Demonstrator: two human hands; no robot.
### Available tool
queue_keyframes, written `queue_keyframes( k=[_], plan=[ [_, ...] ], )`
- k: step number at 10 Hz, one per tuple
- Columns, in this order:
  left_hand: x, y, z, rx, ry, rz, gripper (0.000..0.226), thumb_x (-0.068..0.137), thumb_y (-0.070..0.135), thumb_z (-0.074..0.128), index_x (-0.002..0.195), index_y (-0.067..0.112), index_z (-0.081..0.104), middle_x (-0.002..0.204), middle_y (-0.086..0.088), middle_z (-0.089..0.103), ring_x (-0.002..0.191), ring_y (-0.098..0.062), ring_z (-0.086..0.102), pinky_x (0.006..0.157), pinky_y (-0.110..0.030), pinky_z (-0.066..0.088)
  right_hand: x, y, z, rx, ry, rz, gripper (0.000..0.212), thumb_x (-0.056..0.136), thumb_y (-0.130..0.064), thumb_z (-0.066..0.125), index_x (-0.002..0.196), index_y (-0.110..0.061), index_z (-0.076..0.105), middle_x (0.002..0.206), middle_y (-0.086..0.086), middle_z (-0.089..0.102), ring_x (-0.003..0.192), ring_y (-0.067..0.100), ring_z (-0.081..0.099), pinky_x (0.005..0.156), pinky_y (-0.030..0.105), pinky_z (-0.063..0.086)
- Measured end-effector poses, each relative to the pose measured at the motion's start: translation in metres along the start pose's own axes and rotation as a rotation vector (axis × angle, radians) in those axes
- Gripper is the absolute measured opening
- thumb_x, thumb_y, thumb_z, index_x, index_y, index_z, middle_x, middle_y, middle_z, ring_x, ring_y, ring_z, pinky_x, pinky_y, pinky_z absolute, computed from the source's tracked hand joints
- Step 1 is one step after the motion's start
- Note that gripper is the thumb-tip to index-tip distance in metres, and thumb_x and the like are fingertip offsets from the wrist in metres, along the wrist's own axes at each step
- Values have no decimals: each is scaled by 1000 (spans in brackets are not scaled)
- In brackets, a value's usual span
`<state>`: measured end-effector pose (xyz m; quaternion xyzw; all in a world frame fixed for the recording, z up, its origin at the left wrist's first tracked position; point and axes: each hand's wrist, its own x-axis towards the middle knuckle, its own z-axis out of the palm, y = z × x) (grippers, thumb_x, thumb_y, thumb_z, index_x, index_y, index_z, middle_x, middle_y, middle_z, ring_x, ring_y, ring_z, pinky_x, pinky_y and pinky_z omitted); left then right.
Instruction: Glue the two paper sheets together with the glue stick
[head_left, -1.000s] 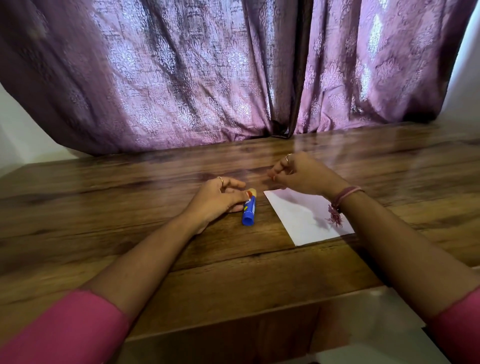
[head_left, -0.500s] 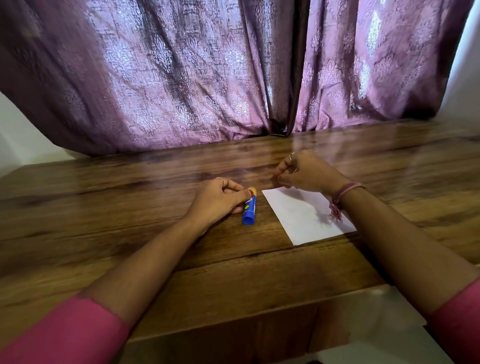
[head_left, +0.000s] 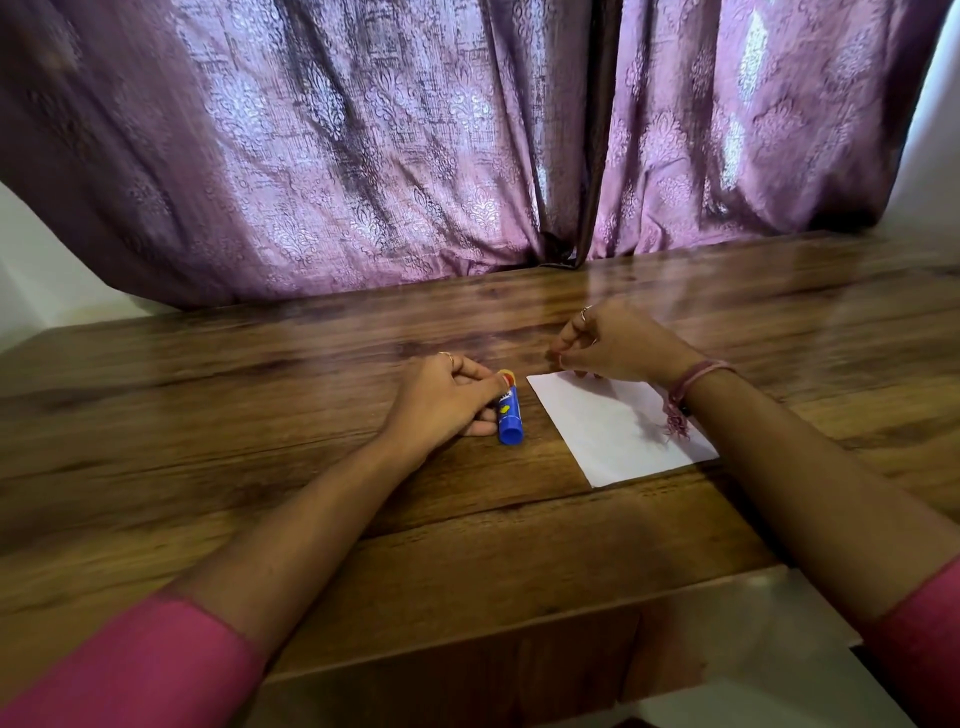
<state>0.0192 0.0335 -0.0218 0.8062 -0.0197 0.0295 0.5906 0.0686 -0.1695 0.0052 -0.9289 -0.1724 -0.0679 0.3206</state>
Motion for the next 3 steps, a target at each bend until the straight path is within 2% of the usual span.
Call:
queue_keyframes(
  k=[2,3],
  plan=[
    [0,1,1,-19,-4,2,14,85,24,69,88,10,66,67,-8,69,52,-11,65,47,-21,51,1,2,-1,15,7,-10,8,82,-7,67,86,-2,71,61,-10,65,52,-3,58,52,10,46],
    [1,1,1,-35,17,13,10,89,23,64,85,14,65,71,-5,68,51,-7,64,47,-21,52,1,1,-1,41,40,-4,13,81,-2,64,88,7,68,60,-3,65,44,-9,55,46,6,43]
  ],
)
